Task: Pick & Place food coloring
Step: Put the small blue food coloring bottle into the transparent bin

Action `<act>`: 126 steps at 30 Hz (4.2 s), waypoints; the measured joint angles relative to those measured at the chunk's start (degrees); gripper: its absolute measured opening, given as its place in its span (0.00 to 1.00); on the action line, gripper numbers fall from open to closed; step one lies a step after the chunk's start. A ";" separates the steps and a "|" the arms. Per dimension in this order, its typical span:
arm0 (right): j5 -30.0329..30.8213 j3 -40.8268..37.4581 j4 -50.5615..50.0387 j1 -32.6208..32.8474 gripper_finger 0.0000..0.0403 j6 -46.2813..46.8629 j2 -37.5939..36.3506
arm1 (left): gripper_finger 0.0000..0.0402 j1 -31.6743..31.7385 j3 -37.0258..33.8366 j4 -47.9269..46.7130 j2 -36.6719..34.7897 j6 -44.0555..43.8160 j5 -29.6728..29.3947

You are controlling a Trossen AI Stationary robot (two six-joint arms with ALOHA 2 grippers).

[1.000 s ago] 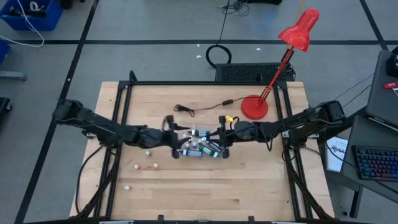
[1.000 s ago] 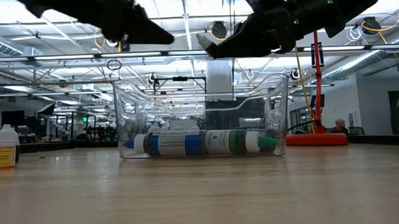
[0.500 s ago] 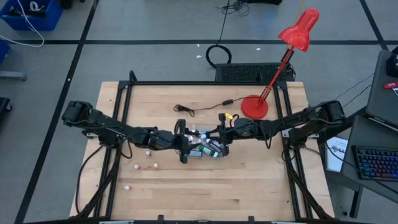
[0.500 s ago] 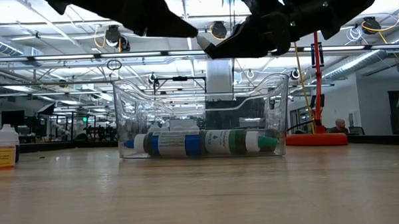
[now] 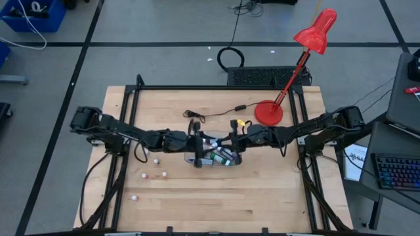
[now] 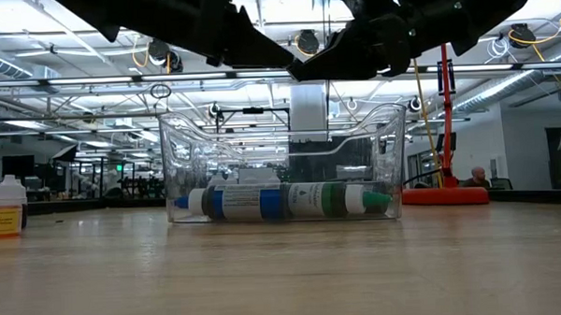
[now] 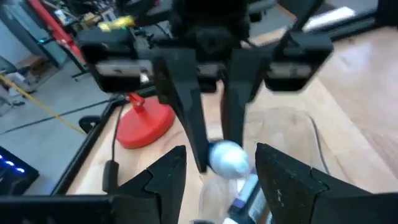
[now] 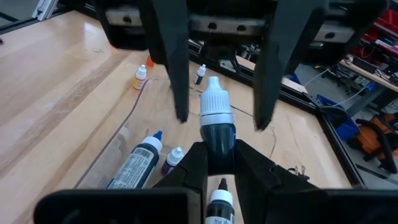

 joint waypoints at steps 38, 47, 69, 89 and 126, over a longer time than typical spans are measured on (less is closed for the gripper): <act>0.30 0.00 -0.30 -0.02 0.10 1.52 -0.02 | 0.14 0.50 -0.04 -1.10 -0.44 2.12 0.35; 0.05 0.07 -0.71 0.02 0.40 5.94 -0.01 | 0.14 -0.17 2.80 -21.49 -7.36 -4.23 -4.72; 0.40 0.04 1.36 0.02 0.43 7.52 -0.02 | 0.14 11.02 9.55 -44.65 -1.38 -25.93 13.35; 0.35 -0.10 -0.21 0.02 0.42 7.56 0.02 | 0.14 9.25 27.37 -59.73 19.41 -18.93 13.69; 0.07 0.13 -1.31 0.02 0.42 7.34 0.00 | 0.49 7.59 27.46 -77.61 3.15 -23.05 17.43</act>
